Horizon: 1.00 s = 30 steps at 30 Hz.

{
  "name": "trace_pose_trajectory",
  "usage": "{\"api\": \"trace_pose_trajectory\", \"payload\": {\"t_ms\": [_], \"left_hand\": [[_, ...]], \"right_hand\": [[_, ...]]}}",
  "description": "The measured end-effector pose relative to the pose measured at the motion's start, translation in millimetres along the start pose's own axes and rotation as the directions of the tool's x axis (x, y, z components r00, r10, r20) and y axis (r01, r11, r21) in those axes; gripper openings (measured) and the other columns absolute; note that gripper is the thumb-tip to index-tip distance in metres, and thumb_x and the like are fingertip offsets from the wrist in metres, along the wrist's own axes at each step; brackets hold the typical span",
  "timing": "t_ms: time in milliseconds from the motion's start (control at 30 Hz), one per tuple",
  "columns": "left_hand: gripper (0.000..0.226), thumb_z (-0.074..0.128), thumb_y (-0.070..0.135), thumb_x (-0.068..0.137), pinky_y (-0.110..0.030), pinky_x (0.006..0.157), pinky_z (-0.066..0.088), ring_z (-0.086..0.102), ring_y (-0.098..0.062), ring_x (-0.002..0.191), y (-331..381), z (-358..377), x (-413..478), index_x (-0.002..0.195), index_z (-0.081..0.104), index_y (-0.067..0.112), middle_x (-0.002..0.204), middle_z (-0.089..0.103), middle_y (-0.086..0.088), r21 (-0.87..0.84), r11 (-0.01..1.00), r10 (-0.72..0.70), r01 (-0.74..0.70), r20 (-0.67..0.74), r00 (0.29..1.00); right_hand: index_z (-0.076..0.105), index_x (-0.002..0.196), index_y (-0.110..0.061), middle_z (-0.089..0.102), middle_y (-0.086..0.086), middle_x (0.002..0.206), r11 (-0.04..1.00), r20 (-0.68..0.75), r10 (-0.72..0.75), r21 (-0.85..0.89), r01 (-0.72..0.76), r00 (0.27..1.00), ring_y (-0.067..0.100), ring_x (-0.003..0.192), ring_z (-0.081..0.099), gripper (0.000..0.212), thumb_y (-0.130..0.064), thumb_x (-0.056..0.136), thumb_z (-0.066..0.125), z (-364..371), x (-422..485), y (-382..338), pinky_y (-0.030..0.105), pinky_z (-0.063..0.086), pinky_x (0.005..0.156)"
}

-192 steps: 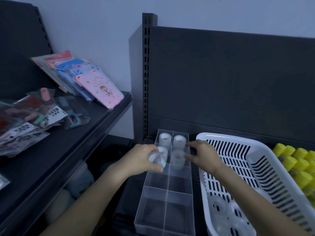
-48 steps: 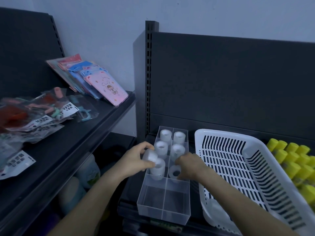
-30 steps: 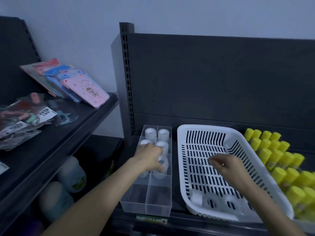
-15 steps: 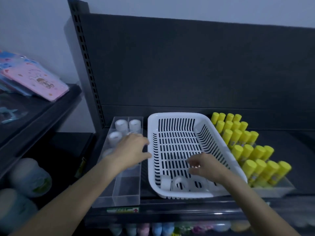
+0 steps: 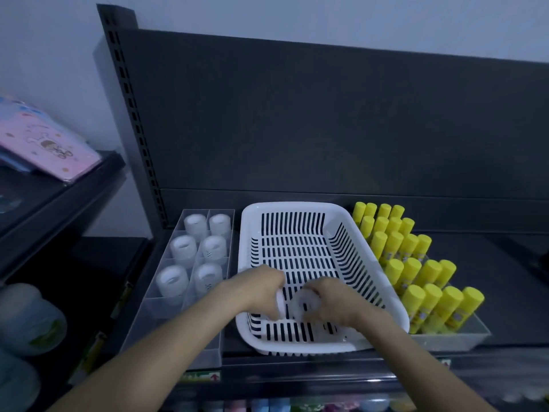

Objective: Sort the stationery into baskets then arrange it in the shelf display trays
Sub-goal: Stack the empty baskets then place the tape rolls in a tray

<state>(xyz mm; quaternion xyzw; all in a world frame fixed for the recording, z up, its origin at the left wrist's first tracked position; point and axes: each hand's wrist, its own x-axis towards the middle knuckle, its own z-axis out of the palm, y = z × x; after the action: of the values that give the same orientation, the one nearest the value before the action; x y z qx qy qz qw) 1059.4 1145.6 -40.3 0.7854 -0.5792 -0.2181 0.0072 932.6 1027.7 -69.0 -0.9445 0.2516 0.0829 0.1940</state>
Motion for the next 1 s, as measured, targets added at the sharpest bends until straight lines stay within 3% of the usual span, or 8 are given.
{"api": "trace_pose_trajectory", "payload": {"t_ms": [100,167,233,367,533,667,800,1000], "left_hand": [[0.046,0.069,0.021,0.076,-0.024,0.064,0.044,0.052,-0.014,0.086,3.5,6.0,5.8,0.115,0.046,0.015,0.103,0.052,0.0,-0.174,0.985,-0.017,0.008,-0.049,0.999],[0.067,0.068,0.024,0.077,-0.027,0.085,0.047,0.05,-0.015,0.107,11.6,10.8,11.1,0.136,0.038,0.015,0.124,0.047,-0.002,-0.25,0.968,-0.002,-0.014,-0.064,0.998],[0.066,0.067,0.024,0.078,-0.028,0.094,0.042,0.044,-0.014,0.109,22.5,14.1,16.3,0.138,0.04,0.015,0.122,0.043,0.0,-0.291,0.954,0.05,-0.067,-0.067,0.997],[0.054,0.067,0.02,0.079,-0.024,0.086,0.043,0.046,-0.01,0.099,41.2,17.0,25.2,0.127,0.044,0.016,0.113,0.045,0.003,-0.328,0.931,0.154,-0.16,-0.046,0.987],[0.048,0.07,0.017,0.076,-0.031,0.078,0.051,0.053,-0.008,0.082,47.6,13.9,31.4,0.113,0.041,0.025,0.103,0.053,0.005,-0.497,0.858,0.124,-0.134,-0.054,0.991],[0.059,0.068,0.021,0.079,-0.036,0.094,0.048,0.051,-0.016,0.107,55.0,20.7,34.4,0.129,0.038,0.019,0.124,0.048,-0.001,-0.278,0.947,0.209,-0.163,0.146,0.967],[0.018,0.057,0.012,0.082,-0.032,0.065,0.038,0.04,-0.016,0.077,61.9,26.8,40.7,0.08,0.04,0.019,0.089,0.044,-0.003,-0.143,0.967,0.236,-0.211,0.183,0.954],[0.026,0.068,0.015,0.077,-0.029,0.062,0.042,0.044,-0.014,0.073,56.8,19.7,34.8,0.081,0.042,0.019,0.081,0.046,0.003,-0.132,0.967,0.235,-0.22,0.118,0.965]], "right_hand": [[0.046,0.134,-0.012,0.057,0.007,0.129,0.995,-0.155,0.065,0.091,-0.052,0.986,0.021,0.111,0.057,0.061,-0.031,0.08,0.067,-11.7,0.5,14.0,0.027,0.046,0.086],[0.044,0.136,-0.01,0.055,0.009,0.132,0.989,-0.235,0.101,0.126,-0.073,0.967,0.022,0.114,0.056,0.062,-0.029,0.081,0.065,-20.7,-2.6,21.5,0.026,0.045,0.084],[0.044,0.136,-0.009,0.055,0.01,0.131,0.99,-0.292,0.11,0.116,-0.079,0.95,0.023,0.114,0.055,0.061,-0.029,0.082,0.064,-27.5,-6.8,29.2,0.025,0.043,0.083],[0.051,0.129,-0.009,0.061,0.008,0.122,0.99,-0.327,0.114,0.119,-0.079,0.938,0.022,0.103,0.059,0.054,-0.029,0.081,0.065,-35.0,-19.9,41.1,0.029,0.049,0.081],[0.048,0.134,-0.009,0.059,0.009,0.126,0.985,-0.341,0.112,0.16,-0.06,0.933,0.022,0.107,0.058,0.06,-0.031,0.081,0.067,-36.2,-30.8,48.7,0.024,0.046,0.079],[0.052,0.129,-0.009,0.061,0.008,0.124,0.981,-0.366,0.103,0.191,-0.034,0.925,0.023,0.107,0.059,0.058,-0.034,0.079,0.068,-34.9,-30.3,50.4,0.02,0.041,0.075],[0.053,0.127,-0.01,0.063,0.008,0.118,0.976,-0.368,0.116,0.216,-0.036,0.923,0.022,0.098,0.061,0.055,-0.033,0.079,0.068,-35.0,-33.6,49.2,0.029,0.05,0.078],[0.052,0.129,-0.011,0.063,0.008,0.121,0.965,-0.367,0.12,0.261,-0.022,0.922,0.022,0.104,0.061,0.057,-0.029,0.079,0.07,-35.9,-36.9,40.4,0.034,0.051,0.086]]}}
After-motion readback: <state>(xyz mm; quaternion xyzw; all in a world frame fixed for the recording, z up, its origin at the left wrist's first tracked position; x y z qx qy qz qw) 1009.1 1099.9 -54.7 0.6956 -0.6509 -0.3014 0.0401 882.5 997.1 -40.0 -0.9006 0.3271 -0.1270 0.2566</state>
